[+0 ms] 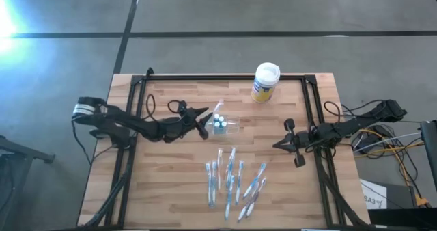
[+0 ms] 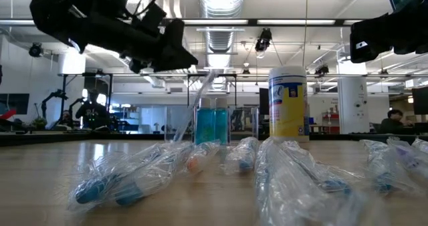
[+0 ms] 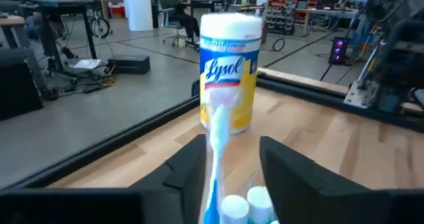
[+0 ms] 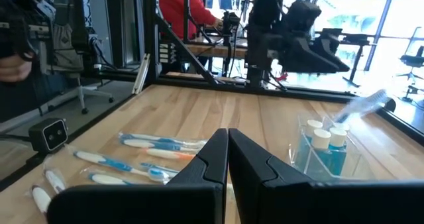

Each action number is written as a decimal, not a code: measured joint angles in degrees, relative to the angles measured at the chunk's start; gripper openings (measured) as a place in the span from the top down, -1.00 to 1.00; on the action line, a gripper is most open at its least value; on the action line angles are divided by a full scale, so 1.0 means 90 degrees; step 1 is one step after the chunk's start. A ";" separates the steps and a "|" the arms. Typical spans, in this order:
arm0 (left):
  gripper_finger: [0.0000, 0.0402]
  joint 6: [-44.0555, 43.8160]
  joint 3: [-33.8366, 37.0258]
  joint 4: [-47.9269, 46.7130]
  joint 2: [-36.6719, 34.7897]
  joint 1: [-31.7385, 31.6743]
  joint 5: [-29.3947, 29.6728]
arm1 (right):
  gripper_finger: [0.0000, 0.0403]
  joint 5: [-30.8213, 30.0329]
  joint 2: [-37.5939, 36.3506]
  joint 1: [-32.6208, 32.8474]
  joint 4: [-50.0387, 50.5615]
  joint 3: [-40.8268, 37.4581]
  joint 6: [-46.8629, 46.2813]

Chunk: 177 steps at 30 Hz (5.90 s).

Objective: Pick & Place toothbrushing station
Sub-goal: Put the blue toothbrush into the transparent organizer

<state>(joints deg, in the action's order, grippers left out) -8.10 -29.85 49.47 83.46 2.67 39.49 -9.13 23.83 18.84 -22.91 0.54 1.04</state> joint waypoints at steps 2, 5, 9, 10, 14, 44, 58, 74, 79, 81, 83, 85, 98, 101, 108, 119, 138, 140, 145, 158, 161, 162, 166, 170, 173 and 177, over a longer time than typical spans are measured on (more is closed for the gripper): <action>0.15 0.0104 -0.0028 -0.0247 -0.0280 0.0065 -0.0001 | 0.96 0.0000 0.0000 -0.0001 -0.0001 0.0000 -0.0033; 0.03 0.0138 -0.0115 -0.0679 -0.0786 0.0204 -0.0003 | 0.96 0.0000 0.0000 -0.0001 -0.0001 0.0000 -0.0073; -0.01 0.0140 -0.0536 -0.1615 -0.1717 0.0566 -0.0715 | 0.96 0.0000 0.0000 0.0001 0.0002 0.0000 -0.0073; 0.00 -0.0004 -0.0723 -0.2051 -0.1942 0.0671 -0.0974 | 0.96 0.0000 0.0000 -0.0001 0.0002 0.0000 -0.0084; 0.10 -0.0818 -0.1826 -0.4250 -0.2489 0.1239 -0.1549 | 0.96 0.0000 0.0000 -0.0001 -0.0001 0.0000 -0.0183; 0.99 -0.5160 -0.5301 -0.9506 0.0493 0.4343 0.0966 | 0.96 0.0000 -0.0005 -0.0001 -0.0190 0.0002 -0.0448; 0.96 -0.6156 -0.4881 -0.9548 0.2059 0.3426 -0.1501 | 0.96 0.0000 0.0002 -0.0001 -0.0185 0.0002 -0.0433; 0.01 -0.6581 -0.4884 -0.9290 0.2622 0.2534 -0.3137 | 0.96 0.0000 0.0000 -0.0001 -0.0190 0.0002 -0.0438; -0.03 -0.6491 -0.4884 -0.9262 0.2633 0.2394 -0.3268 | 0.96 0.0000 0.0000 -0.0001 -0.0190 0.0002 -0.0433; -0.03 -0.6488 -0.4884 -0.9271 0.2633 0.2367 -0.3281 | 0.96 0.0000 0.0000 -0.0001 -0.0190 0.0002 -0.0433; -0.03 -0.6488 -0.4884 -0.9264 0.2633 0.2356 -0.3289 | 0.96 0.0000 0.0000 0.0001 -0.0190 0.0002 -0.0433; -0.03 -0.6488 -0.4884 -0.9267 0.2633 0.2351 -0.3291 | 0.96 0.0000 0.0000 -0.0001 -0.0190 0.0002 -0.0433; -0.03 -0.6420 -0.4884 -0.9212 0.2633 0.2328 -0.3335 | 0.96 0.0000 0.0000 0.0000 -0.0196 0.0002 -0.0430; -0.03 -0.6416 -0.4880 -0.9213 0.2633 0.2314 -0.3335 | 0.96 0.0000 0.0000 -0.0001 -0.0195 0.0002 -0.0430; -0.03 -0.6423 -0.4629 -0.9119 0.2633 0.2197 -0.3335 | 0.96 0.0000 -0.0005 0.0001 -0.0195 0.0002 -0.0430; -0.02 -0.6272 -0.4456 -0.9008 0.2633 0.2091 -0.3232 | 0.96 0.0000 -0.0005 -0.0001 -0.0195 0.0002 -0.0406; -0.02 -0.5318 -0.4631 -1.0051 0.2614 0.2056 -0.2934 | 0.96 0.0000 0.0000 0.0001 -0.0163 0.0002 -0.0401; -0.02 -0.5315 -0.4792 -1.0063 0.2595 0.2056 -0.2932 | 0.96 0.0000 0.0000 0.0000 -0.0163 0.0002 -0.0401; -0.02 -0.5580 -0.5270 -1.0055 0.2590 0.2081 -0.3172 | 0.96 0.0000 0.0000 0.0001 -0.0158 0.0002 -0.0401; -0.02 -0.6634 -0.5099 -1.0440 0.2609 0.2360 -0.3459 | 0.96 0.0000 0.0000 0.0000 -0.0146 0.0002 -0.0430; -0.02 -0.6634 -0.5000 -1.0440 0.2613 0.2381 -0.3485 | 0.96 0.0000 0.0000 0.0000 -0.0146 0.0002 -0.0433; -0.02 -0.6634 -0.4979 -1.0430 0.2620 0.2381 -0.3500 | 0.96 0.0000 0.0000 0.0001 -0.0149 0.0002 -0.0433; -0.02 -0.6614 -0.4918 -1.0218 0.2794 0.2381 -0.3597 | 0.96 0.0000 0.0000 0.0001 -0.0150 0.0002 -0.0430; -0.03 -0.6226 -0.4901 -0.9798 0.3076 0.2336 -0.3731 | 0.96 0.0000 -0.0005 0.0001 -0.0154 0.0002 -0.0431; -0.03 -0.6064 -0.4960 -0.9853 0.3325 0.2300 -0.3838 | 0.96 0.0000 -0.0005 0.0001 -0.0159 0.0002 -0.0435; -0.01 -0.6028 -0.4989 -1.0077 0.3481 0.2286 -0.3873 | 0.96 0.0000 -0.0005 0.0001 -0.0158 0.0002 -0.0435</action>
<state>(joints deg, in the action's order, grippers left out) -62.35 -74.75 -41.23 114.79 23.24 4.63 -9.13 23.79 18.85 -24.34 0.56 -2.87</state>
